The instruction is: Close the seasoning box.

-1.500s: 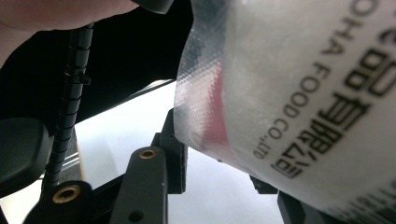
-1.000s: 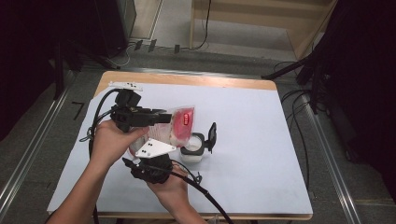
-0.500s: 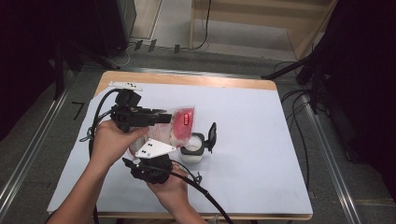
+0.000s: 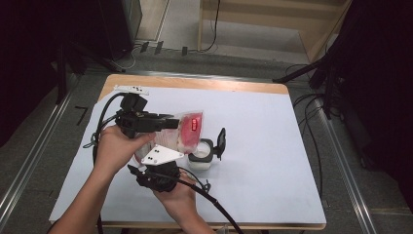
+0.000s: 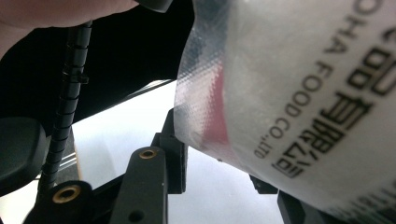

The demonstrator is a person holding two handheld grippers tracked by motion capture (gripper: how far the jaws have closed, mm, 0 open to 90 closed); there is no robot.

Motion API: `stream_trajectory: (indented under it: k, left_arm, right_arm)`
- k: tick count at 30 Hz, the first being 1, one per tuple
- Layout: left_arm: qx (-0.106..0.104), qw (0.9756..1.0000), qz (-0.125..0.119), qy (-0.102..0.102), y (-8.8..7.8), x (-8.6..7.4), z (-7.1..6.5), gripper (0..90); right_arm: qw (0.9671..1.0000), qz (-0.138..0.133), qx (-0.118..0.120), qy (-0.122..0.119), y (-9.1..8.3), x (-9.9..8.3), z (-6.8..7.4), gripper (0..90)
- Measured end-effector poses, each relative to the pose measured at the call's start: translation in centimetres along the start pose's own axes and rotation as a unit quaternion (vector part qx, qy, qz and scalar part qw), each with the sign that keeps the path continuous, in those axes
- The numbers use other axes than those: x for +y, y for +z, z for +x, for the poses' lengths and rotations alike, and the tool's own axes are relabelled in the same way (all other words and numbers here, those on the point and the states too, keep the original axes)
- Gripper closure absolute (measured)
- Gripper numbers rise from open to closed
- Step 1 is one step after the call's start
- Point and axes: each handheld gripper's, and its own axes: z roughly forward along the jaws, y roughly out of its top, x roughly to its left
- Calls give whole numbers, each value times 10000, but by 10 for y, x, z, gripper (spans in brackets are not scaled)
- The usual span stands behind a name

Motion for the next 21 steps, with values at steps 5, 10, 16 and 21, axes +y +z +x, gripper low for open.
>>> stream_trajectory:
  k: [5, 10, 16, 21]
  left_arm:
    - [-1, 10000, 2, -29, 0, 0, 0, 641]
    - [-43, 10000, -25, -37, 1, 0, 0, 632]
    - [-38, 10000, -11, -45, 1, 0, 0, 625]
    - [-39, 10000, 7, -58, 2, 0, 0, 623]
  right_arm:
    - [10000, -15, 7, 23, 0, 0, 0, 643]
    - [10000, -29, 17, 39, -1, 0, -1, 643]
    - [10000, -33, 31, 75, -1, 1, -1, 643]
    - [10000, -33, 33, 73, -2, 1, -1, 643]
